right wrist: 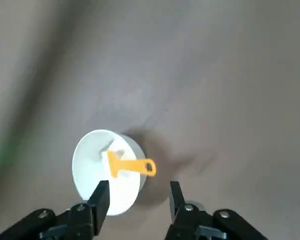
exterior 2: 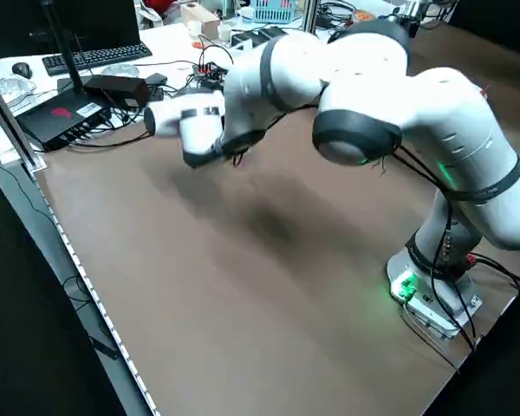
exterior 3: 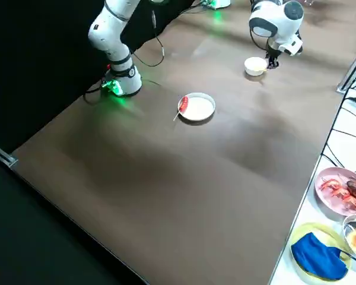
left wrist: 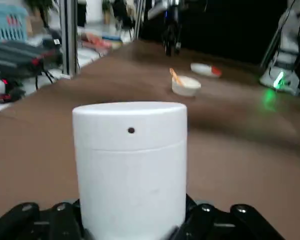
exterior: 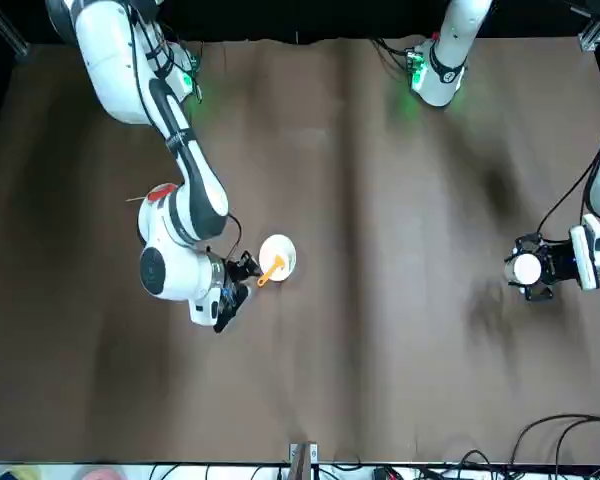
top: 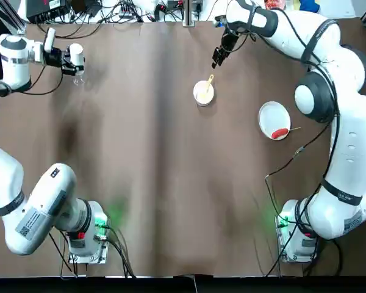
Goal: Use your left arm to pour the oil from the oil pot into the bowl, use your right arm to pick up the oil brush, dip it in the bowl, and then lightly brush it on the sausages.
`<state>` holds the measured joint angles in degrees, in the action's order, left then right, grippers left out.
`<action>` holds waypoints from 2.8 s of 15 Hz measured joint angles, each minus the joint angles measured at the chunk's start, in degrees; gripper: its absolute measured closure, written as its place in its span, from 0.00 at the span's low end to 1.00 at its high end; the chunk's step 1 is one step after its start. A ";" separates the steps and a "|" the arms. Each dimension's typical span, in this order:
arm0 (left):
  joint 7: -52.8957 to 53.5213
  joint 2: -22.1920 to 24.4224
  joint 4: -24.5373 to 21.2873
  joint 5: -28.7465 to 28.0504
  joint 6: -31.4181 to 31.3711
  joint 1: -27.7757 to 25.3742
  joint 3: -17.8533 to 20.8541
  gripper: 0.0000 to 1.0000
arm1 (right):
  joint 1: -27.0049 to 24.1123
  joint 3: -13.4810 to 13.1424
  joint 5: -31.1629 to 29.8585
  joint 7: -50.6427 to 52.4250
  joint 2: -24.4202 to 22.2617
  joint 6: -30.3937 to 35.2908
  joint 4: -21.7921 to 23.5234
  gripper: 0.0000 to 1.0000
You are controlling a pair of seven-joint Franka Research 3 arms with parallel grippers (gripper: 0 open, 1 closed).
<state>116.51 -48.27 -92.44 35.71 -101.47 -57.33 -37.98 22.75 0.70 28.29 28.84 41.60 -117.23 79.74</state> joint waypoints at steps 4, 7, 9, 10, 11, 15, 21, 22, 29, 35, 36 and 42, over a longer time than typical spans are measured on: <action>4.56 -4.47 0.53 3.22 2.71 -2.85 0.25 0.47 | 0.38 0.12 0.01 1.70 3.63 -0.83 -3.46 0.44; 5.23 -5.92 1.25 4.15 4.32 -3.00 1.84 0.47 | 0.54 0.13 0.01 4.31 4.52 -1.24 -4.08 0.44; 7.13 -6.82 1.48 4.73 4.93 -3.17 2.38 0.47 | 0.57 0.14 0.01 4.60 5.07 -1.04 -4.09 0.44; 8.35 -7.39 1.89 4.81 5.50 -3.32 2.40 0.47 | 0.58 0.13 0.01 4.69 5.41 -0.66 -4.08 0.44; 9.57 -7.92 2.48 4.81 6.46 -3.36 2.44 0.47 | 0.57 0.12 0.01 4.80 5.72 -0.04 -4.08 0.44; 11.96 -9.72 4.26 4.81 8.67 -3.36 3.26 0.47 | 0.64 0.15 0.02 5.18 6.79 1.07 -3.81 0.44; 17.31 -11.17 5.13 4.81 11.63 -2.96 6.66 0.47 | 1.33 0.22 0.04 5.21 7.38 1.15 -3.35 0.50; 17.65 -11.51 5.20 4.84 11.71 -2.98 6.91 0.47 | 1.46 0.22 0.04 5.21 7.39 1.15 -3.35 0.50; 17.76 -11.95 5.58 5.13 12.44 -3.03 7.14 0.41 | 1.76 0.22 0.05 5.25 7.40 1.07 -3.35 0.63; 17.79 -11.99 5.63 5.13 12.55 -3.32 7.92 0.26 | 1.90 0.22 0.05 5.31 7.40 1.07 -3.35 0.67; 17.80 -11.99 5.71 5.13 12.55 -3.33 8.28 0.25 | 1.96 0.23 0.05 5.31 7.40 1.05 -3.35 0.67; 17.82 -11.85 6.46 5.12 12.55 -3.46 9.17 0.22 | 2.28 0.23 0.05 5.32 7.40 0.94 -3.35 0.67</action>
<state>134.32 -60.12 -85.98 40.84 -88.92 -60.79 -28.81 25.03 0.93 28.34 34.16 49.00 -116.29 76.39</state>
